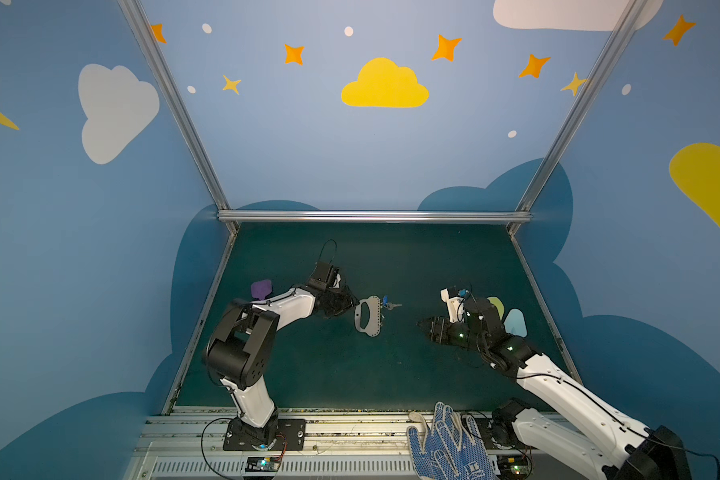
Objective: Put the keys on the keyring
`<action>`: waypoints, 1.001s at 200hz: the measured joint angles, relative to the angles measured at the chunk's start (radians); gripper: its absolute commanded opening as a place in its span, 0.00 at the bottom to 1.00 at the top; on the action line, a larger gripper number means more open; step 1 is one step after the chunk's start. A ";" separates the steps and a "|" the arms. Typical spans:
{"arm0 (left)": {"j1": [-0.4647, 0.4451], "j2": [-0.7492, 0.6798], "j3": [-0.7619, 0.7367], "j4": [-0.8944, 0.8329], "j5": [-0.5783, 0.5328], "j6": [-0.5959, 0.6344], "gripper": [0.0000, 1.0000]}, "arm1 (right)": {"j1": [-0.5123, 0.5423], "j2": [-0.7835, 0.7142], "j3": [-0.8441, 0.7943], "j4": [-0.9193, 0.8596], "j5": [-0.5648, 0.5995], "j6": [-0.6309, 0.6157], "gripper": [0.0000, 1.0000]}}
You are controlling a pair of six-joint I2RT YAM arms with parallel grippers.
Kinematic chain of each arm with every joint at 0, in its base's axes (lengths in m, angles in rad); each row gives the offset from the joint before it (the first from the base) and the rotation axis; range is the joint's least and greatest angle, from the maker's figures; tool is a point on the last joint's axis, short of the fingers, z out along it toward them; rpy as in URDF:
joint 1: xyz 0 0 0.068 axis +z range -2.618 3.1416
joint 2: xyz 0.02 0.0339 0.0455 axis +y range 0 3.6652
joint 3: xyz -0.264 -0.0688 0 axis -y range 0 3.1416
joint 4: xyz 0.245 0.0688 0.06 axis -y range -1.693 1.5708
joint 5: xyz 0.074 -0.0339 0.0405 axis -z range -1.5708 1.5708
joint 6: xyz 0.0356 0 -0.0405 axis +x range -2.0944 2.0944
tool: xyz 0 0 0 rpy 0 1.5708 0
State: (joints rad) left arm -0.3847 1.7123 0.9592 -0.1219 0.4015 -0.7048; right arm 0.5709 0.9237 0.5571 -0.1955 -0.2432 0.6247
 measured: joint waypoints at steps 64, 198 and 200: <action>0.013 -0.227 -0.013 -0.201 -0.282 0.047 1.00 | -0.021 0.088 0.100 -0.155 0.172 -0.066 0.85; 0.121 -0.404 -0.058 -0.271 -0.792 0.317 1.00 | -0.146 0.118 0.063 0.011 0.779 -0.363 0.87; 0.122 -0.411 -0.071 -0.255 -0.796 0.328 1.00 | -0.148 0.115 0.053 0.026 0.784 -0.370 0.87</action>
State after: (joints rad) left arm -0.2626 1.3010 0.8886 -0.3771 -0.3946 -0.3767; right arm 0.4229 1.0389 0.6106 -0.1699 0.5404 0.2550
